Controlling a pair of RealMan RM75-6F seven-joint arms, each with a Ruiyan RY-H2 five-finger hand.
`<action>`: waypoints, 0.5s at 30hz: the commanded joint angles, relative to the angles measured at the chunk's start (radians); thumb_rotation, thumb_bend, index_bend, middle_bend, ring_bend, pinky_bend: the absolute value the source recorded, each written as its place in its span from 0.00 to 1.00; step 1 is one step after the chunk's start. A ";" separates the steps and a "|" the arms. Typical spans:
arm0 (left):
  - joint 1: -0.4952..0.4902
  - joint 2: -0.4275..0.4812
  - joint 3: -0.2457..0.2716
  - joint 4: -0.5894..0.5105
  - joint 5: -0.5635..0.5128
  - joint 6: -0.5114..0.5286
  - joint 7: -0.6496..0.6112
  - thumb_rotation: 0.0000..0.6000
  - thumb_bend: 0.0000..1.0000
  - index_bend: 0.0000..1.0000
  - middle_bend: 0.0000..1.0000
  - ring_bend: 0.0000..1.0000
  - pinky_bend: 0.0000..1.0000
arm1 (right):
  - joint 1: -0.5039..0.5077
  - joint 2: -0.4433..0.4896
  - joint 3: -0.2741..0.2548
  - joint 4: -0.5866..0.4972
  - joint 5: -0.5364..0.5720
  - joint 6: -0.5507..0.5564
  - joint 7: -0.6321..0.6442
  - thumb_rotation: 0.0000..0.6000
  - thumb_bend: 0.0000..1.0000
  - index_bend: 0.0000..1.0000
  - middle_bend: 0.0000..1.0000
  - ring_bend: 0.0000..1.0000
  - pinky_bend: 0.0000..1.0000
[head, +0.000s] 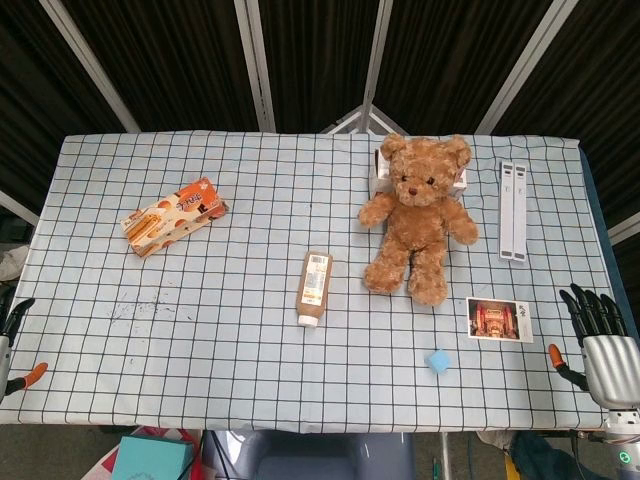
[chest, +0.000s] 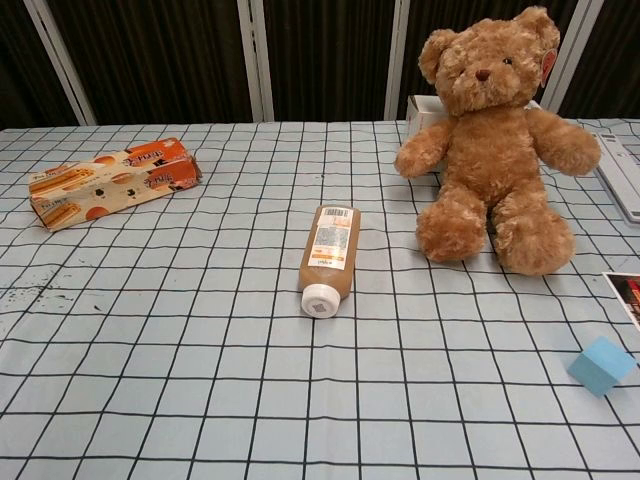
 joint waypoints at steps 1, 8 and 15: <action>-0.001 0.001 -0.003 0.001 -0.003 0.001 -0.002 1.00 0.24 0.14 0.00 0.00 0.03 | 0.002 -0.001 0.000 0.001 0.003 -0.007 -0.004 1.00 0.40 0.00 0.04 0.00 0.00; -0.002 0.000 0.001 -0.001 0.008 0.001 0.001 1.00 0.24 0.14 0.00 0.00 0.03 | 0.001 -0.002 -0.002 0.002 0.011 -0.016 0.006 1.00 0.40 0.00 0.04 0.00 0.00; -0.008 0.000 -0.004 0.001 0.001 -0.008 -0.005 1.00 0.24 0.14 0.00 0.00 0.03 | 0.007 -0.031 0.014 0.049 -0.005 0.017 0.105 1.00 0.40 0.00 0.04 0.05 0.00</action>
